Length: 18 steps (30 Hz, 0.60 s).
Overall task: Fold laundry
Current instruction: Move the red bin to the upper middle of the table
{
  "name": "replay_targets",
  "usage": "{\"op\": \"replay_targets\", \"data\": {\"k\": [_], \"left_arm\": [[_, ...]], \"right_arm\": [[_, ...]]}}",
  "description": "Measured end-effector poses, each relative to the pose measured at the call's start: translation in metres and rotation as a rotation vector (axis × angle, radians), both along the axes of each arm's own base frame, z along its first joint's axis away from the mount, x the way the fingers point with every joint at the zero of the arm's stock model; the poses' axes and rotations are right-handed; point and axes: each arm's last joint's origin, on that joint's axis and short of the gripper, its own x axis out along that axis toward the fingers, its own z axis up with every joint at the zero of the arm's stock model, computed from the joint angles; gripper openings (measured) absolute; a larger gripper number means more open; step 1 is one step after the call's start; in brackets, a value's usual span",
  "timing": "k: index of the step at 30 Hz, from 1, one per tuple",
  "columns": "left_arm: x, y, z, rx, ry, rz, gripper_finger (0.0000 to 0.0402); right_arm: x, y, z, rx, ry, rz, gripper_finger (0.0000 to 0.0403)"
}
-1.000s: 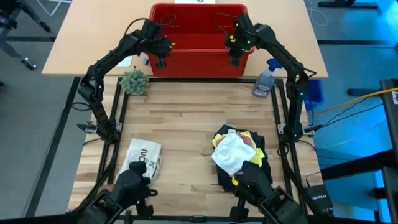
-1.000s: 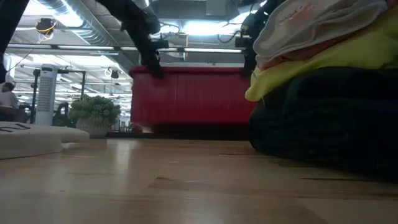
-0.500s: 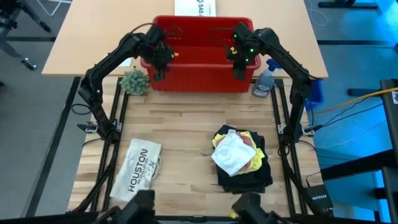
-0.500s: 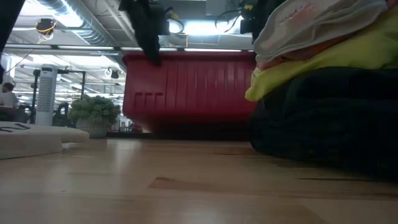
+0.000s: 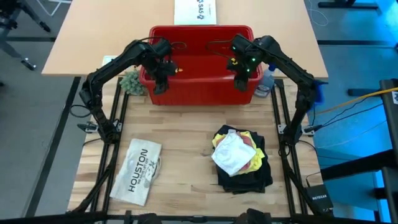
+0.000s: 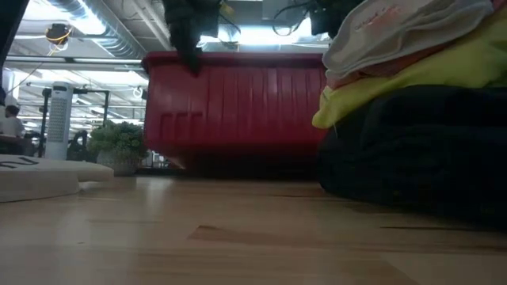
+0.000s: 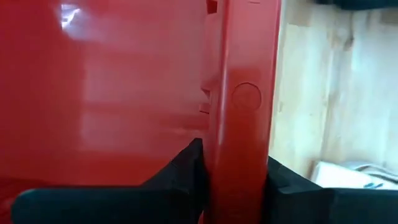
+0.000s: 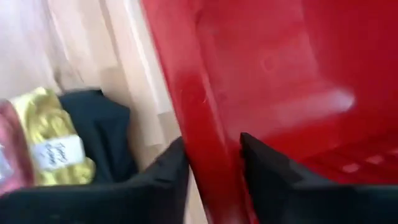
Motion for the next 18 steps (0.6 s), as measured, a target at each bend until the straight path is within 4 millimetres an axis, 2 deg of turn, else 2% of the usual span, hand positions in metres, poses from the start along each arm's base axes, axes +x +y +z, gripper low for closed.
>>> {"op": "replay_targets", "data": {"k": [4,7,11,18], "left_arm": [[0.006,-0.007,-0.001,-0.087,-0.037,0.048,0.0146],[0.001,-0.015,0.011,-0.085,-0.077,0.072,0.0189],[0.001,-0.021,0.013,-0.083,-0.068,0.087,0.0201],[-0.001,-0.029,0.027,-0.031,-0.151,0.097,0.0201]], "right_arm": [[-0.003,0.005,0.005,0.037,-0.071,-0.021,0.0208],[-0.009,0.01,0.012,0.04,-0.103,-0.023,0.0242],[-0.02,0.017,0.026,-0.008,-0.147,-0.033,0.0246],[-0.044,0.033,0.051,-0.117,-0.2,-0.065,0.0207]]}}
